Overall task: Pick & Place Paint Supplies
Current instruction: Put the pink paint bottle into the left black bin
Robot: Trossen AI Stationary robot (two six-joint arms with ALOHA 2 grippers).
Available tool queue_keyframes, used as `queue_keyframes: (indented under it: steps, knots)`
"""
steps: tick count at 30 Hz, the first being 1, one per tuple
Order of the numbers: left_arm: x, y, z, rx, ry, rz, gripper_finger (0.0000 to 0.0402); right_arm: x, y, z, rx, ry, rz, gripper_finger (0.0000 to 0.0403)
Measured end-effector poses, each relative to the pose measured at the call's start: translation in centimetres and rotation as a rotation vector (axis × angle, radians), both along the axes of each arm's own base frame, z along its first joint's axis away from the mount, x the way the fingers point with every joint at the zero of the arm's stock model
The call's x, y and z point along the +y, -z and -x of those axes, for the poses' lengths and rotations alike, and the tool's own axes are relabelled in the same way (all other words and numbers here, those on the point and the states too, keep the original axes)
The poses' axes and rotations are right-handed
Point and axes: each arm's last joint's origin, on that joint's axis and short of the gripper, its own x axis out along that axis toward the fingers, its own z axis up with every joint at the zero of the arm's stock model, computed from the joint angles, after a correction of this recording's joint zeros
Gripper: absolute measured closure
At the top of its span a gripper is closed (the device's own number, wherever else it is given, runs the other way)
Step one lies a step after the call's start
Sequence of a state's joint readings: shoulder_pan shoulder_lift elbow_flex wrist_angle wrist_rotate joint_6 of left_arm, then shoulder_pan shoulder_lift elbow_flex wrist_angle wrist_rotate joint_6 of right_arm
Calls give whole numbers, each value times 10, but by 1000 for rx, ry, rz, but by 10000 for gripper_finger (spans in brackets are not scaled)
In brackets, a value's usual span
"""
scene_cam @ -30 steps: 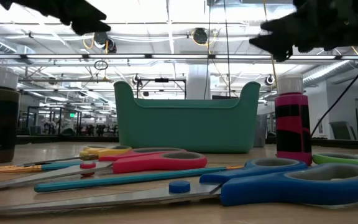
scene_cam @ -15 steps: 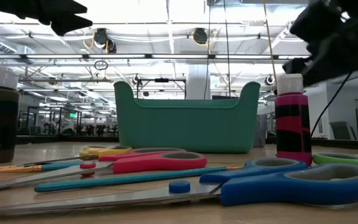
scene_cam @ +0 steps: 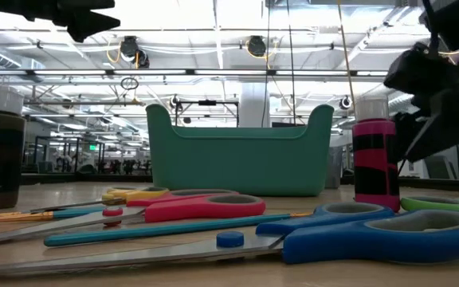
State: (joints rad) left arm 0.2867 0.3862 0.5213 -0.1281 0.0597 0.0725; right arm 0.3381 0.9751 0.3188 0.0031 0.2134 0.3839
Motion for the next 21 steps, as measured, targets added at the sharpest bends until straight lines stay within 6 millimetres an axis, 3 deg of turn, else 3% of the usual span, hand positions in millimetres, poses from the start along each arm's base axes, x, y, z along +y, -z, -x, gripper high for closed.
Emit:
queue_keyframes:
  steps: [21]
  knots:
    - [6, 5, -15, 38, -46, 69, 91, 35, 22, -15, -69, -133, -53, 96]
